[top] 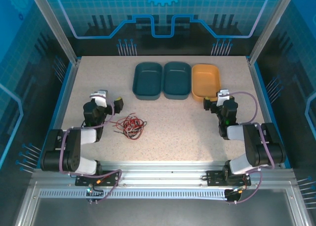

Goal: Untangle the cables

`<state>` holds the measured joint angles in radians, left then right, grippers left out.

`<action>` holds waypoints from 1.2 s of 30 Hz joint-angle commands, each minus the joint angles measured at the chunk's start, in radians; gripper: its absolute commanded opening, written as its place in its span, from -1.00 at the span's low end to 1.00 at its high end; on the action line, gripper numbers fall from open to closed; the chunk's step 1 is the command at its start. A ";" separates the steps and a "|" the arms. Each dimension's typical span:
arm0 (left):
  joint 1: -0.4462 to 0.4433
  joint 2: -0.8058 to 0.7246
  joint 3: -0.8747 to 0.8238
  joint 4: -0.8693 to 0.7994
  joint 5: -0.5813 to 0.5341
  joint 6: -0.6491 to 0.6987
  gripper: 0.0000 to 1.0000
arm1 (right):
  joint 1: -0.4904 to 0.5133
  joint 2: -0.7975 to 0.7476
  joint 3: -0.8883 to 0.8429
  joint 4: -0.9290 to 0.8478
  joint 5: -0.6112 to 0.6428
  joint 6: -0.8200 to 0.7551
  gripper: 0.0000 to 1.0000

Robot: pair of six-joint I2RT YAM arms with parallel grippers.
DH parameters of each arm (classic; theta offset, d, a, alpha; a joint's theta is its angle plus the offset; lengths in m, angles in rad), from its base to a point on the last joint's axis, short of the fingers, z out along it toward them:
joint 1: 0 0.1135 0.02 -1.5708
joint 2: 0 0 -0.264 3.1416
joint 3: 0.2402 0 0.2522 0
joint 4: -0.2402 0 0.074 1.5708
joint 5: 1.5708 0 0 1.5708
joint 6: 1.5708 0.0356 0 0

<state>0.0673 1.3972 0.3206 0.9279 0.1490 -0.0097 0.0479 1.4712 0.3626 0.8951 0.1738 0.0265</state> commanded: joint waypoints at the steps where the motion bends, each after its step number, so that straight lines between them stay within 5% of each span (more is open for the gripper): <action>1: 0.005 -0.099 0.018 -0.124 -0.054 -0.032 0.98 | 0.021 -0.088 -0.008 -0.063 0.063 0.011 1.00; 12: 0.005 -0.418 0.173 -0.672 -0.244 -0.303 0.98 | 0.105 -0.464 0.040 -0.554 0.303 0.127 0.99; 21: 0.001 -0.513 0.229 -1.104 -0.191 -0.518 0.98 | 0.193 -0.735 0.132 -1.048 0.367 0.418 0.99; 29: -0.080 -0.493 0.202 -1.240 -0.021 -0.552 0.98 | 0.458 -0.579 0.301 -1.346 0.557 0.626 0.99; 36: -0.173 -0.453 0.143 -1.209 0.051 -0.625 0.99 | 0.571 -0.325 0.494 -1.493 0.505 0.765 0.99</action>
<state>-0.0864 0.9195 0.4961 -0.2581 0.1375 -0.5789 0.5793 1.0843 0.7841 -0.4801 0.6548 0.6834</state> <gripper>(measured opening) 0.992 0.997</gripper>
